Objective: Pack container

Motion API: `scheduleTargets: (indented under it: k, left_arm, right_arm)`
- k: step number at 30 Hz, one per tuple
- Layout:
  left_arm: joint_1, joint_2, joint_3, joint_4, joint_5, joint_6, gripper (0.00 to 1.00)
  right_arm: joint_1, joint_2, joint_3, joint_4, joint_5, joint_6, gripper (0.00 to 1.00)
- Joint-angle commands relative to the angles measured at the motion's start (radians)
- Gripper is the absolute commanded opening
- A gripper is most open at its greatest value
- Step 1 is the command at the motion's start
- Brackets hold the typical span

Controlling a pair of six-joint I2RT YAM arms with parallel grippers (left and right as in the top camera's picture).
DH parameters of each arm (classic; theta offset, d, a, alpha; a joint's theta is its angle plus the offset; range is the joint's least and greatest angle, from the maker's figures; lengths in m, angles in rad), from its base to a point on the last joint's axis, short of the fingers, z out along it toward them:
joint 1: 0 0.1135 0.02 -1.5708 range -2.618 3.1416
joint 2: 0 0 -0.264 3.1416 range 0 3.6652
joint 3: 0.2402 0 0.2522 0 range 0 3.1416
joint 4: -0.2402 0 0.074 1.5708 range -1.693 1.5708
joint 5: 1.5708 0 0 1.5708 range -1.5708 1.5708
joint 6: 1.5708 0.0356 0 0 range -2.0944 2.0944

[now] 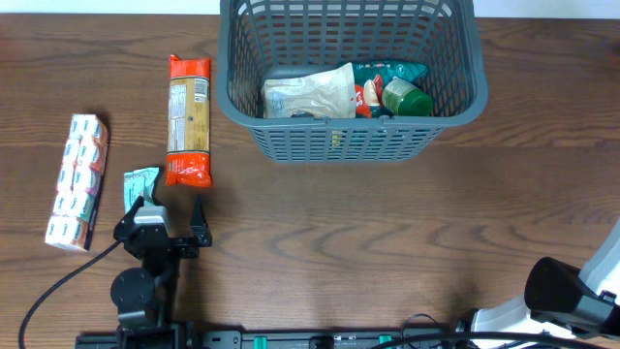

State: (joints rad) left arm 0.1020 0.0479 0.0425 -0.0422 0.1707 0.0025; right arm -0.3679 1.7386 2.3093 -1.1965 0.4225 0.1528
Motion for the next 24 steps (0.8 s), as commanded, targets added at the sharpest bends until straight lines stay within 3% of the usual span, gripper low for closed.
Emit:
scheduleTargets:
  k: [1,6,15,20,24]
  left_arm:
    - [0.004,0.056,0.124,-0.056,0.027,-0.113,0.98]
    - [0.005,0.319,0.422,-0.237,-0.066,-0.111,0.99]
    - [0.004,1.092,1.171,-0.731,-0.078,-0.085,0.99]
    - [0.004,1.33,1.445,-0.763,-0.047,-0.119,0.99]
    - [0.004,1.384,1.498,-0.726,-0.009,-0.13,0.99]
  right_arm:
    - [-0.005,-0.004,0.0,-0.002,0.003,0.015,0.99]
    - [-0.005,-0.004,0.0,-0.002,0.003,0.015,0.99]
    - [-0.005,-0.004,0.0,-0.002,0.003,0.015,0.99]
    - [-0.005,-0.004,0.0,-0.002,0.003,0.015,0.99]
    - [-0.005,-0.004,0.0,-0.002,0.003,0.015,0.99]
